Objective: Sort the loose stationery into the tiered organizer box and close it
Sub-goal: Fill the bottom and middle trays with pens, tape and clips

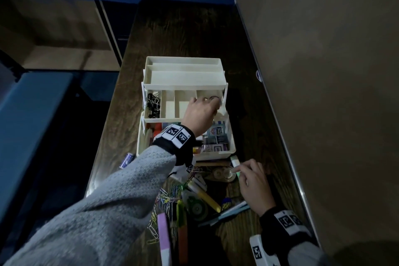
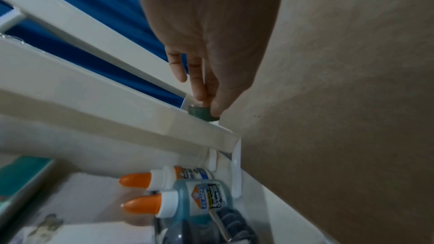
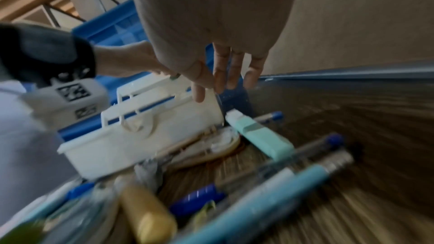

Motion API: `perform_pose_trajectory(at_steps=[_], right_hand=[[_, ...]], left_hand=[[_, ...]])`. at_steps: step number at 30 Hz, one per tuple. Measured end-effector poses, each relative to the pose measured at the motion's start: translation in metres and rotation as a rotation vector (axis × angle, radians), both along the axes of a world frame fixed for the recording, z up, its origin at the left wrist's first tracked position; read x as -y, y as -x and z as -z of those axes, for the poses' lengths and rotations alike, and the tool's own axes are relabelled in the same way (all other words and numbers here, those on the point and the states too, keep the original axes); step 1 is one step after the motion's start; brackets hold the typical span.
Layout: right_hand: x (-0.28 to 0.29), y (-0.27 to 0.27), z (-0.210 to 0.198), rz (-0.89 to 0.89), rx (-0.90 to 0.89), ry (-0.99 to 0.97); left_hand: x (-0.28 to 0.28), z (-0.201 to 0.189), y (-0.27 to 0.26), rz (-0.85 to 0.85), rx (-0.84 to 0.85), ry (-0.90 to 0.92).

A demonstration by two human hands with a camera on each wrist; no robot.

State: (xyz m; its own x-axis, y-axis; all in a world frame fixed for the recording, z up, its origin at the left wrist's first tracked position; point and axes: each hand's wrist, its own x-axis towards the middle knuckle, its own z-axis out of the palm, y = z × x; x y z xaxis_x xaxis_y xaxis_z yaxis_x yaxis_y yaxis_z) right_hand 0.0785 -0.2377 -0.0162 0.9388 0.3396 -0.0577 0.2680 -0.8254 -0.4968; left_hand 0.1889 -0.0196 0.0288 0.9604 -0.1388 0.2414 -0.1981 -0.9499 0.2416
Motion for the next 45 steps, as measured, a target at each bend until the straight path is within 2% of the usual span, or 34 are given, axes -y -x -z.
perform_pose_trajectory(at_steps=[4, 8, 12, 14, 17, 22, 26, 31, 35, 37, 39, 41, 43, 45], right_hand=[[-0.001, 0.012, 0.005, -0.071, -0.107, 0.036], [-0.003, 0.023, 0.011, -0.141, -0.163, 0.057], [-0.011, 0.03, 0.015, -0.234, -0.226, 0.065], [-0.015, 0.031, 0.015, -0.259, -0.228, 0.067], [-0.023, 0.029, 0.014, -0.265, -0.218, 0.075], [-0.037, 0.033, 0.013, -0.312, -0.238, 0.091], [-0.044, 0.034, 0.013, -0.294, -0.201, 0.026], [-0.043, 0.037, 0.016, -0.304, -0.188, 0.019], [-0.033, 0.043, 0.019, -0.265, -0.238, 0.051], [-0.028, 0.047, 0.021, -0.238, -0.176, 0.107], [-0.023, 0.048, 0.022, -0.123, -0.053, 0.208], [-0.014, 0.04, 0.023, 0.078, 0.01, 0.259], [-0.002, 0.027, 0.022, 0.196, -0.093, 0.261], [0.007, 0.017, 0.023, 0.169, -0.238, 0.282]], left_hand=[[0.001, 0.004, -0.006, 0.027, -0.054, -0.012], [-0.006, 0.001, 0.001, 0.044, -0.033, -0.022], [-0.035, -0.008, 0.038, 0.047, 0.063, 0.091], [-0.057, -0.01, 0.067, 0.027, 0.059, 0.107], [-0.094, -0.006, 0.115, -0.06, -0.004, 0.109], [-0.148, 0.013, 0.195, -0.3, -0.125, 0.204], [-0.162, 0.04, 0.243, -0.422, -0.275, 0.241], [-0.16, 0.068, 0.275, -0.516, -0.439, 0.301], [-0.154, 0.079, 0.283, -0.53, -0.486, 0.305], [-0.152, 0.079, 0.281, -0.525, -0.475, 0.316], [-0.149, 0.076, 0.275, -0.507, -0.448, 0.324], [-0.146, 0.072, 0.268, -0.476, -0.399, 0.341], [-0.143, 0.069, 0.263, -0.446, -0.379, 0.354], [-0.139, 0.066, 0.26, -0.417, -0.394, 0.36]])
